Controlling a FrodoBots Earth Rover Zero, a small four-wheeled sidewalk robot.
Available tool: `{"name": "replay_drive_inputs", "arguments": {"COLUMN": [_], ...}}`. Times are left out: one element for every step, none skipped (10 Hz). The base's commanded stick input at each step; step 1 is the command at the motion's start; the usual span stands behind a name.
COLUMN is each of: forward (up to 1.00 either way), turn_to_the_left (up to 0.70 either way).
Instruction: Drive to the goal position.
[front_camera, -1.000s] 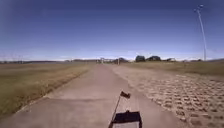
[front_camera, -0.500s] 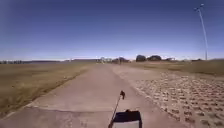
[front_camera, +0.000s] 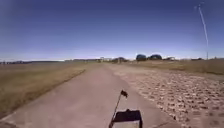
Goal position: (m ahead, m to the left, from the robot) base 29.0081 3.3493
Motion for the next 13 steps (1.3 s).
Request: {"name": "replay_drive_inputs", "arguments": {"forward": [1.0, 1.0, 1.0, 0.75, 0.25, 0.0, 0.0, 0.0, 0.0, 0.0, 0.0, 0.0, 0.0], "turn_to_the_left": [0.0, 0.0, 0.0, 0.0, 0.0, 0.0, 0.0, 0.0, 0.0, 0.0, 0.0, 0.0, 0.0]}}
